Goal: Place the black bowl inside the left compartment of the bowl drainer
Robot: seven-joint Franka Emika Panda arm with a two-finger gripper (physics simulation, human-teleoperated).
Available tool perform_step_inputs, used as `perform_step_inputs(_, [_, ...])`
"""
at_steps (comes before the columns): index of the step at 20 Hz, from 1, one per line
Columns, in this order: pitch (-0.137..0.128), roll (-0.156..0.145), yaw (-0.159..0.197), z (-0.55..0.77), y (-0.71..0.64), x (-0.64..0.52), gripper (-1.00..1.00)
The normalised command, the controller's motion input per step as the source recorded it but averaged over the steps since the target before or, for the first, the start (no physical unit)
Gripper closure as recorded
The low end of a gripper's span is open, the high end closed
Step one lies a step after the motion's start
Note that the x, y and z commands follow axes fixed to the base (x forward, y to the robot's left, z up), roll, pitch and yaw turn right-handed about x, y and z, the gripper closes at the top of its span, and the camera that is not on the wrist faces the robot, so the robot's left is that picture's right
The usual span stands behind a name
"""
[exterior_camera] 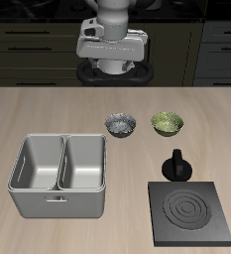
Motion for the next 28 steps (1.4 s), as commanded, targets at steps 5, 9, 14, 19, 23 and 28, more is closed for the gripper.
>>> perform_step_inputs(5, [0.056, -0.010, -0.001, -0.35, -0.04, 0.10, -1.00])
perform_step_inputs(9, [0.038, -0.004, 0.008, -0.34, -0.02, 0.09, -1.00])
perform_step_inputs(14, [0.043, -0.013, 0.004, -0.36, -0.01, 0.08, -1.00])
perform_step_inputs(19, [0.040, -0.012, 0.000, -0.34, -0.01, 0.09, -1.00])
perform_step_inputs(23, [0.080, 0.002, -0.014, -0.47, -0.02, 0.08, -1.00])
perform_step_inputs(28, [0.071, -0.001, -0.023, -0.39, -0.07, 0.05, -1.00])
